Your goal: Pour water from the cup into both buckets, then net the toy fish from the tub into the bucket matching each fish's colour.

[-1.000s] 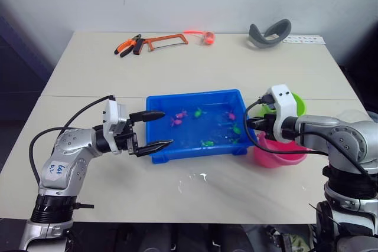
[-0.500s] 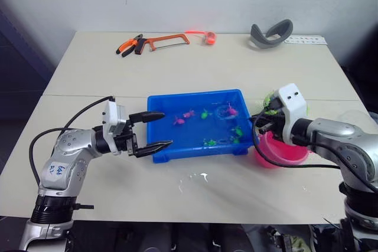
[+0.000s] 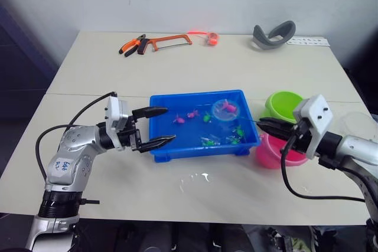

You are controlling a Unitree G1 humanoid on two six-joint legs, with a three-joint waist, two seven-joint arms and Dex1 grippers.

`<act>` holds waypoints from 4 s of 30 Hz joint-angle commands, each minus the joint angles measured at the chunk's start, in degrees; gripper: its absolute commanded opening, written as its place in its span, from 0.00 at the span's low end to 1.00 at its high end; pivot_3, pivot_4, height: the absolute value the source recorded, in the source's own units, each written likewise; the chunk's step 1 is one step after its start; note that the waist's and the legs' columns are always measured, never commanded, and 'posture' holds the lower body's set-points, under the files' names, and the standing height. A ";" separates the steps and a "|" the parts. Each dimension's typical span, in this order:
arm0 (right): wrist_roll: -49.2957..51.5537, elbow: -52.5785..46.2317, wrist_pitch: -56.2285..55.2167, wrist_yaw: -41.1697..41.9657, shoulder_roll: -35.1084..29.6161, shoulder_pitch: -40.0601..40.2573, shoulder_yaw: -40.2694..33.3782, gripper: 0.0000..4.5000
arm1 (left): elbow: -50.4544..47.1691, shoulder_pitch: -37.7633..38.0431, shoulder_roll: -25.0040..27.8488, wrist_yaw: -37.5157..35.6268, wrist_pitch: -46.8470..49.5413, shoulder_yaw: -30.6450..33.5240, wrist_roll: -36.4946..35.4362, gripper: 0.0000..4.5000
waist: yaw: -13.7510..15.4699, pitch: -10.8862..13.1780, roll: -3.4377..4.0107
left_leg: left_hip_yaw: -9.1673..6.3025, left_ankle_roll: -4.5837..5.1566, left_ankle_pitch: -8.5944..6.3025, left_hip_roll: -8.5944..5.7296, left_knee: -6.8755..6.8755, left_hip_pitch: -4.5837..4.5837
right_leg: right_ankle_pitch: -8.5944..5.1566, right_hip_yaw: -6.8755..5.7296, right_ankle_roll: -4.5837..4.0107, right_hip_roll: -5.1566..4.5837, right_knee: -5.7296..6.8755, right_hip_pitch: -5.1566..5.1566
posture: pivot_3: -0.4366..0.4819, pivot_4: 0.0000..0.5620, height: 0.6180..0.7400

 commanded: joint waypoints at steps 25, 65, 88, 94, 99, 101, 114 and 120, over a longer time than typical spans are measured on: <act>-19.11 -2.52 -46.04 9.75 13.51 41.96 -35.71 0.00 | 6.80 -10.98 -10.05 -9.15 1.96 -9.97 -0.36 0.98 | -0.12 0.00 0.00 | 0.07 -0.16 -0.16 0.18 -0.18 1.05 | 0.01 0.50 0.02 0.39 -0.43 0.90 | 0.48 0.27 1.00; -68.09 24.58 -99.37 -27.58 -2.79 34.02 -35.02 0.00 | 8.31 -12.21 -15.09 -9.40 1.11 -11.76 0.67 0.98 | -0.13 0.00 0.02 | 0.10 -0.25 -0.09 0.24 -0.08 1.07 | -0.05 0.49 -0.06 0.44 -0.41 0.94 | 0.48 0.27 1.00; -44.48 19.40 -84.26 -24.48 -0.81 38.67 -29.54 0.00 | 5.94 -10.35 -11.80 -8.12 3.73 -7.10 -3.15 0.98 | -0.27 0.00 0.03 | 0.05 -0.27 -0.07 0.32 -0.09 1.09 | -0.09 0.50 -0.12 0.40 -0.38 0.96 | 0.48 0.27 1.00; -2.30 3.80 -55.28 -13.27 -8.29 32.86 -14.73 0.00 | 4.18 -4.31 -2.65 -3.78 5.10 5.58 -5.31 0.98 | -1.76 -0.01 0.05 | -0.01 -0.33 -0.08 0.56 -0.08 1.14 | -0.11 0.48 -0.19 0.34 -0.34 0.97 | 0.48 0.27 1.00; 9.58 3.90 -38.85 -8.74 -13.27 13.46 -2.36 0.00 | 5.97 3.17 6.31 -4.16 3.44 13.59 -4.14 0.98 | -1.68 0.03 0.02 | -0.07 -0.40 -0.13 0.73 -0.05 1.15 | -0.14 0.37 -0.34 0.38 -0.10 0.94 | 0.48 0.27 1.00; 12.33 5.67 -32.09 -7.88 -12.93 4.75 2.73 0.00 | 7.04 5.67 8.94 -4.23 2.25 16.34 -3.39 0.98 | -0.89 0.06 0.02 | -0.12 -0.36 -0.18 0.69 0.02 1.04 | -0.15 0.31 -0.35 0.30 -0.26 0.92 | 0.48 0.27 1.00; -6.47 17.88 -19.90 0.82 -8.91 -20.35 23.71 0.00 | -1.22 16.57 10.78 -0.18 0.82 19.63 -3.75 0.98 | -0.33 0.09 -0.03 | -0.20 -0.15 -0.33 0.30 0.00 0.73 | -0.12 0.02 -0.27 -0.18 -0.41 0.79 | 0.48 0.27 1.00; -18.99 25.51 -32.24 4.55 -8.57 -21.88 24.55 0.00 | -4.30 18.51 8.70 1.42 0.41 18.10 -3.52 0.98 | -0.60 0.09 -0.03 | -0.09 -0.15 -0.32 0.27 -0.01 0.75 | -0.09 0.00 -0.20 -0.13 -0.34 0.80 | 0.48 0.27 1.00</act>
